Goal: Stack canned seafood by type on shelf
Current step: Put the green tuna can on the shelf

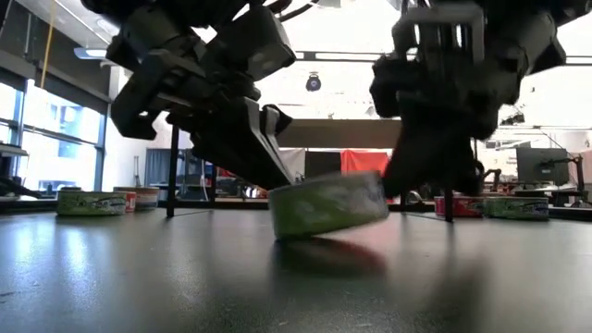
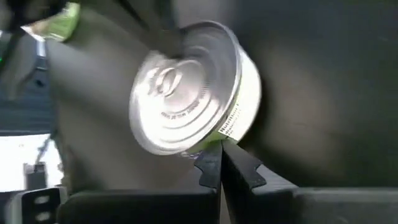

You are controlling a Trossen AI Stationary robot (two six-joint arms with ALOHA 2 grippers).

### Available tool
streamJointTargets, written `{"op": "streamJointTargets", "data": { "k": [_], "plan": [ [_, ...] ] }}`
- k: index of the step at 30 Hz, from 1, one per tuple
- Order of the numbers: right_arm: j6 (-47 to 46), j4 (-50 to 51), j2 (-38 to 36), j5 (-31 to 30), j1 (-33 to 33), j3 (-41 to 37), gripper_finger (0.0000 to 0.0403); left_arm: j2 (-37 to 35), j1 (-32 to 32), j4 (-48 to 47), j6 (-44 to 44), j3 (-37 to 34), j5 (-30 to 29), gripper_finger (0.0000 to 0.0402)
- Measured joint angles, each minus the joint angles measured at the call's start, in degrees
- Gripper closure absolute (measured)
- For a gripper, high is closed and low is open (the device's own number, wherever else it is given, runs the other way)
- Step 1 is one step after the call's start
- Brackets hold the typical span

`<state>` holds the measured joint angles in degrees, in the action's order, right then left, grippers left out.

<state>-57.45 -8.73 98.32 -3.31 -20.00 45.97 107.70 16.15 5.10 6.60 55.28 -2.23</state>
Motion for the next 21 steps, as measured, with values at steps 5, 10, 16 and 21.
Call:
{"op": "streamJointTargets", "data": {
  "k": [5, 10, 16, 21],
  "plan": [
    [1.41, -1.19, -0.2, 0.15, -0.14, 4.49, 0.0403, 0.23, -0.67, -0.47, 1.19, 0.02, -2.48, 0.0401],
    [4.74, 0.81, -0.11, -2.25, 0.59, 8.02, 0.0403, 0.44, -0.77, -2.61, 1.66, -0.11, -2.49, 0.0401],
    [11.34, 5.4, -0.15, -1.16, 1.95, 12.69, 0.0403, -1.25, -1.74, -8.21, 2.03, -0.22, -2.77, 0.0402],
    [20.66, 15.57, -0.48, 3.44, 3.42, 18.84, 0.0403, -7.42, -4.44, -21.79, 2.57, -0.22, -3.38, 0.0402]
  ]
}}
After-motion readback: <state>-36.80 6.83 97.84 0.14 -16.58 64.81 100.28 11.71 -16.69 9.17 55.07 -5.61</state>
